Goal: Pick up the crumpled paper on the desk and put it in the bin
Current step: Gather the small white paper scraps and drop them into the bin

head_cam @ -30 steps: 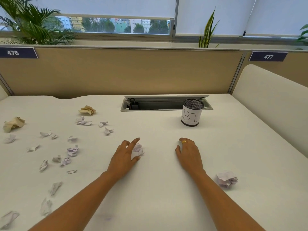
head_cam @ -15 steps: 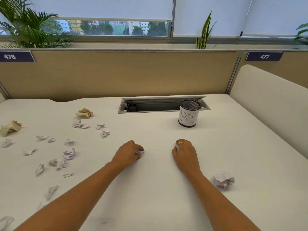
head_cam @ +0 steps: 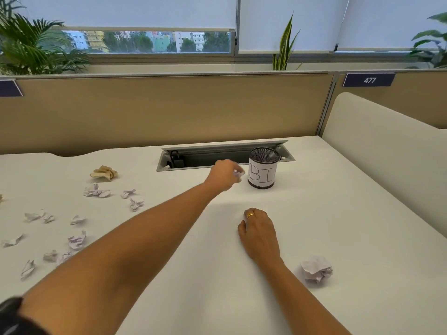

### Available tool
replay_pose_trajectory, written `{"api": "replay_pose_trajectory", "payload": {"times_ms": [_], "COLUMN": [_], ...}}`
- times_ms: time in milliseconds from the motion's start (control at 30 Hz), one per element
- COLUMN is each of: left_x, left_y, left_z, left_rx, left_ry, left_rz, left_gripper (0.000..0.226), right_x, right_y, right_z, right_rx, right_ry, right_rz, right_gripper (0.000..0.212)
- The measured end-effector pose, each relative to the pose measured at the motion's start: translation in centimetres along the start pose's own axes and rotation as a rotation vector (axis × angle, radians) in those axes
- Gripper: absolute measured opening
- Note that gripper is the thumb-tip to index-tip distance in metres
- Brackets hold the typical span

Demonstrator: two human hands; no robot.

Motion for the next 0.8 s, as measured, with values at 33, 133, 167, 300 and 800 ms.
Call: {"api": "replay_pose_trajectory", "payload": {"times_ms": [33,133,167,300,800], "left_x": [1.0,3.6,4.4,7.0,7.3], "left_y": [1.2,4.1,4.8,6.6,4.5], "left_z": [-0.1,-0.2,-0.2,0.5,0.8], "left_rx": [0.014,0.056,0.063,0.095,-0.093], "left_ry": [0.007,0.034,0.04,0.027,0.127], "left_rz": [0.023,0.077,0.084,0.099,0.134], "left_gripper": [0.032,0.03,0.03,0.031,0.045], "right_x": [0.0,0.1,0.1,0.2,0.2], "right_y": [0.1,0.4,0.5,0.6,0.5], "right_z": [0.1,0.3,0.4,0.6,0.4], "right_rx": [-0.001,-0.014,-0.025,-0.058,-0.082], "right_ry": [0.006,0.03,0.036,0.063,0.062], "right_rz": [-0.001,0.002,-0.001,-0.021,-0.013], "right_gripper": [0.013,0.01,0.01,0.022,0.029]}}
Point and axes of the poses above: each hand's wrist, its own x-axis towards the middle knuckle, its own z-axis out of the palm, y = z × x, the point moved 8 cm from there along x, towards the middle knuckle, and after that the axes turned 9 degrees about -z, right-handed, at the moved point
